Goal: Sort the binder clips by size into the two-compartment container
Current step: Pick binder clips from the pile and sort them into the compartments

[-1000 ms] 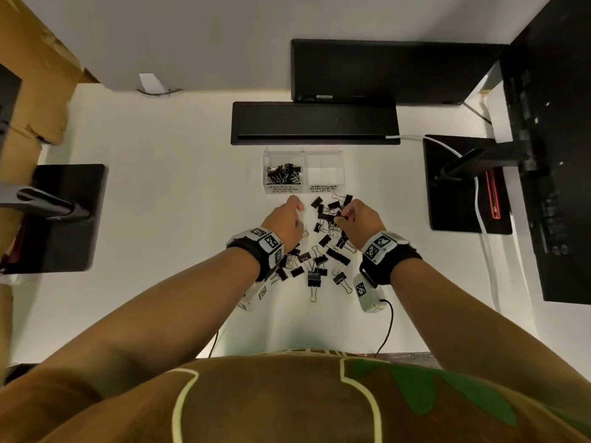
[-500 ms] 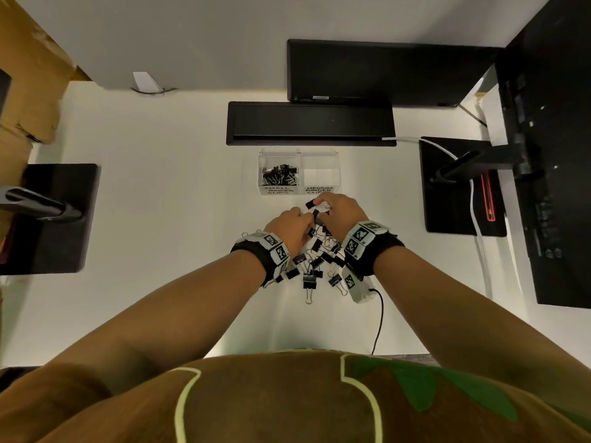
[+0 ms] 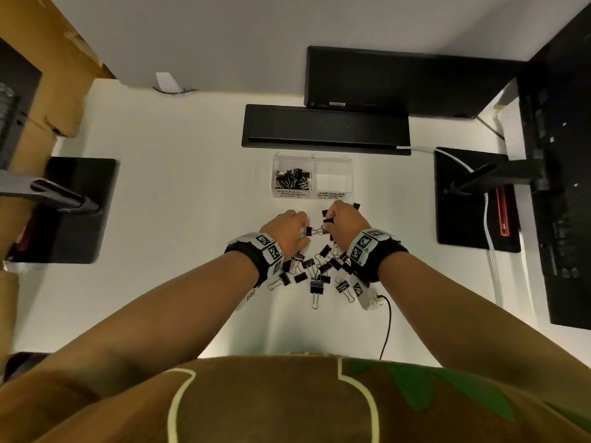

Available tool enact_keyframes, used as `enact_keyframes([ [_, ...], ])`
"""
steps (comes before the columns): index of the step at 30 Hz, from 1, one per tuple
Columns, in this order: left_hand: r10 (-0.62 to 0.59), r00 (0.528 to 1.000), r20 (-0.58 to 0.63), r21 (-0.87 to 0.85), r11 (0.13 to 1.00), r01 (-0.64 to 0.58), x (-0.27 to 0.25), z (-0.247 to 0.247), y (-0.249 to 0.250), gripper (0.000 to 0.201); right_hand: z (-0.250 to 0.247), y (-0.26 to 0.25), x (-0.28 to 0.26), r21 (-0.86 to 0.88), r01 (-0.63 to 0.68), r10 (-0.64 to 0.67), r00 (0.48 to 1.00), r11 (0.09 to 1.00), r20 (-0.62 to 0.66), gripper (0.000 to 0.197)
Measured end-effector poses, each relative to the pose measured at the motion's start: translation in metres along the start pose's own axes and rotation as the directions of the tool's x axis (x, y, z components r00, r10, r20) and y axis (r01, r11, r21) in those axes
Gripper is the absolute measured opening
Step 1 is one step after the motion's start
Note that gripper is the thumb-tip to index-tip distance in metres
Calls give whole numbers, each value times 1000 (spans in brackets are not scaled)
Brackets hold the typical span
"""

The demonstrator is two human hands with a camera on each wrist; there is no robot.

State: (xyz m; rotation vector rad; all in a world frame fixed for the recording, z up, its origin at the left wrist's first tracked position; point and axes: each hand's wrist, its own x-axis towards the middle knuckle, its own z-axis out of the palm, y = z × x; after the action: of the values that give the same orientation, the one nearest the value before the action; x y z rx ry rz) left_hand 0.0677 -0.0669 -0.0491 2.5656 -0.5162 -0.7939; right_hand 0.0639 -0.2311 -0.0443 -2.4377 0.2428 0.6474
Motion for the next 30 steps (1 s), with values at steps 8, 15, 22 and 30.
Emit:
enact_keyframes([
  [8, -55, 998, -28, 14, 998, 55, 4, 3, 13, 29, -20, -7, -11, 68, 68, -64, 995, 995, -71, 16],
  [15, -97, 991, -93, -36, 995, 94, -12, -19, 4, 34, -47, -52, 16, 139, 208, -172, 956, 968, -237, 17],
  [22, -171, 972, -163, -132, 980, 150, -23, -39, -3, 29, -35, -84, 37, 33, 197, -192, 974, 980, -124, 36],
  [30, -224, 936, -272, -230, 960, 163, -5, -68, -2, 24, -36, -47, 8, 236, 202, -130, 949, 951, -286, 26],
])
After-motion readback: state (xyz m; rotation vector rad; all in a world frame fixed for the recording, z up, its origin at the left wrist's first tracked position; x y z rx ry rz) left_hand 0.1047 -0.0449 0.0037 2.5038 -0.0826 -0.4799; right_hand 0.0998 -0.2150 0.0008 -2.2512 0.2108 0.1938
